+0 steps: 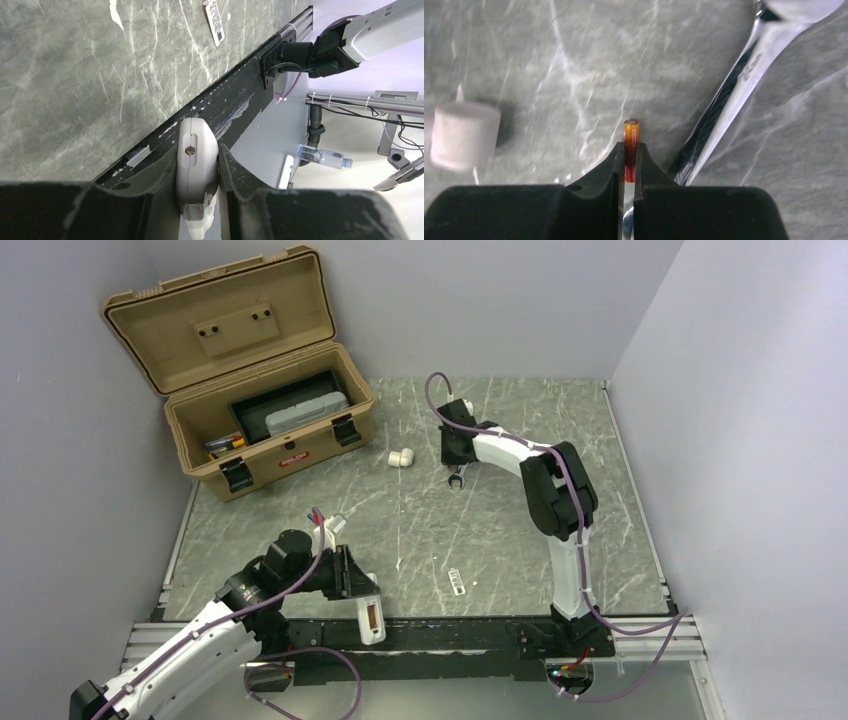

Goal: Load the batteries into the remote control
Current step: Pick up the battery from the center of the board, then load the battery into the remote control.

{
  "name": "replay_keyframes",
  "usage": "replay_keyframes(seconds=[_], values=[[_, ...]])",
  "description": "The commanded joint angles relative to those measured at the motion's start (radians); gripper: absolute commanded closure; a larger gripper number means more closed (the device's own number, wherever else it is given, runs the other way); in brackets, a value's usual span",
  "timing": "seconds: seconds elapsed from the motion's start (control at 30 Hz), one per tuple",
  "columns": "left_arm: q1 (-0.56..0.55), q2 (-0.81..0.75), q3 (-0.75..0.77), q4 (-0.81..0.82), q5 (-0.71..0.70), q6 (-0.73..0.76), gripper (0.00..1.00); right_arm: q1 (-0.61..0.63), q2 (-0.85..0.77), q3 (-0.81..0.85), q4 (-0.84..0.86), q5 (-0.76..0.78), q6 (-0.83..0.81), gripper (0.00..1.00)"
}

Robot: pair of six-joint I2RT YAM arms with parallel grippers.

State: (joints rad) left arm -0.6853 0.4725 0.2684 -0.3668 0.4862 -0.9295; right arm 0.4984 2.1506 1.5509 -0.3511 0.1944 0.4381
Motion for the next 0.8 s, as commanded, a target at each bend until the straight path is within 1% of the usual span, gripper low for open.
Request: replay_keyframes(seconds=[0.0, 0.1, 0.2, 0.27, 0.33, 0.37, 0.47, 0.53, 0.6, 0.63, 0.7, 0.77], values=[[-0.002, -0.022, 0.036, 0.027, -0.022, -0.006, 1.00, 0.014, -0.173, -0.071, 0.118, -0.182, -0.113, 1.00], [-0.003, -0.037, 0.048, 0.012, -0.054, -0.018, 1.00, 0.025, -0.326, -0.160, 0.166, -0.286, -0.154, 1.00], [-0.003, -0.105, 0.056, -0.001, -0.117, -0.032, 1.00, 0.038, -0.481, -0.287, 0.213, -0.392, -0.166, 1.00], [-0.002, -0.146, 0.047, 0.023, -0.141, -0.047, 1.00, 0.050, -0.588, -0.369, 0.232, -0.483, -0.174, 1.00], [-0.002, -0.164, 0.037, 0.053, -0.143, -0.062, 1.00, 0.076, -0.712, -0.477, 0.298, -0.598, -0.201, 1.00], [-0.002, -0.163, 0.033, 0.072, -0.133, -0.066, 1.00, 0.103, -0.776, -0.536, 0.329, -0.623, -0.215, 1.00], [0.002, -0.133, 0.024, 0.118, -0.096, -0.075, 0.99, 0.200, -0.947, -0.667, 0.345, -0.618, -0.270, 1.00], [0.003, -0.120, 0.009, 0.167, -0.061, -0.087, 0.97, 0.281, -1.031, -0.711, 0.334, -0.611, -0.295, 1.00], [0.004, -0.125, -0.007, 0.207, -0.054, -0.104, 0.94, 0.339, -1.114, -0.739, 0.319, -0.612, -0.305, 1.00], [0.005, -0.132, -0.010, 0.219, -0.057, -0.109, 0.94, 0.365, -1.143, -0.751, 0.312, -0.615, -0.309, 1.00], [0.007, -0.150, -0.009, 0.219, -0.074, -0.114, 1.00, 0.410, -1.204, -0.774, 0.305, -0.617, -0.307, 1.00], [0.007, -0.171, 0.000, 0.192, -0.097, -0.113, 1.00, 0.443, -1.258, -0.800, 0.311, -0.632, -0.298, 1.00]])
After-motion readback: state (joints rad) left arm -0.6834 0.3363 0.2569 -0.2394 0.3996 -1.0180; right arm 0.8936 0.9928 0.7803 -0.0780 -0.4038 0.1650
